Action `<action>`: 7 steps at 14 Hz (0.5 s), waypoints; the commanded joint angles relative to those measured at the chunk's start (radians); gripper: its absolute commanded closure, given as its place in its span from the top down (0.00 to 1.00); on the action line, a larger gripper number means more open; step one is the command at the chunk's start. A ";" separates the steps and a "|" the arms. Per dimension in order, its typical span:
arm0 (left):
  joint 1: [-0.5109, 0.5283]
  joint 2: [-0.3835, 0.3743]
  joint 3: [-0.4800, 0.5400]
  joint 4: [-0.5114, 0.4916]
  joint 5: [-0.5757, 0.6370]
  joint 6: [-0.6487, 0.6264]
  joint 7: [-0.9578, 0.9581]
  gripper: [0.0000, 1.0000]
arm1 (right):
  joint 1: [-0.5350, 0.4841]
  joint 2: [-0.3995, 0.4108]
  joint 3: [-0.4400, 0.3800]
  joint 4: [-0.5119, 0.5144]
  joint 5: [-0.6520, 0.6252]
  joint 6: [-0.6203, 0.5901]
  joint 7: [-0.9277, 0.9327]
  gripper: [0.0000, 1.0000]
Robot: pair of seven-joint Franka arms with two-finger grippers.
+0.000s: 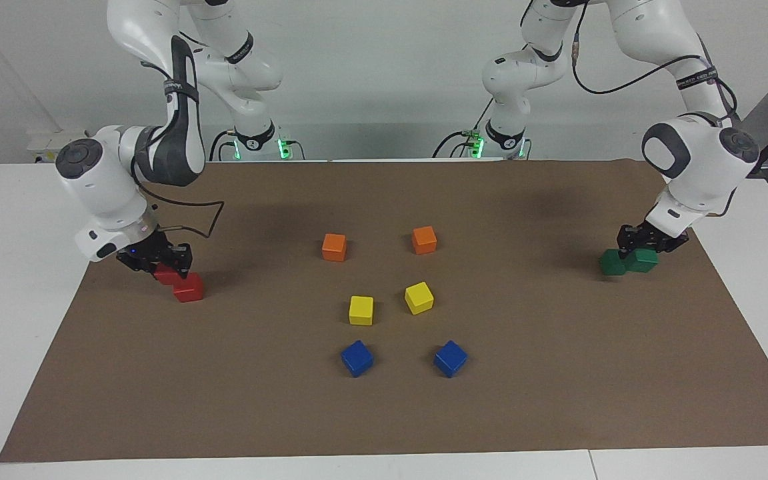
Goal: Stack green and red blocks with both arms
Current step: 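Carry green outward with the left gripper while the right gripper carries red outward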
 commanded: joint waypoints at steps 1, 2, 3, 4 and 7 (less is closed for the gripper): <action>0.016 -0.041 -0.008 -0.079 -0.018 0.055 0.051 0.00 | 0.000 -0.052 0.002 -0.103 -0.001 0.083 -0.023 0.00; 0.018 -0.044 -0.008 -0.092 -0.018 0.058 0.052 0.00 | -0.002 -0.055 0.002 -0.111 -0.001 0.085 -0.040 0.00; 0.018 -0.044 -0.008 -0.093 -0.018 0.057 0.050 0.00 | -0.004 -0.057 0.002 -0.114 -0.001 0.085 -0.055 0.00; 0.018 -0.045 -0.008 -0.093 -0.023 0.057 0.044 0.00 | -0.004 -0.058 0.002 -0.118 -0.001 0.085 -0.074 0.00; 0.041 -0.058 -0.006 -0.125 -0.051 0.067 0.027 0.00 | -0.005 -0.064 0.002 -0.131 -0.001 0.086 -0.117 0.00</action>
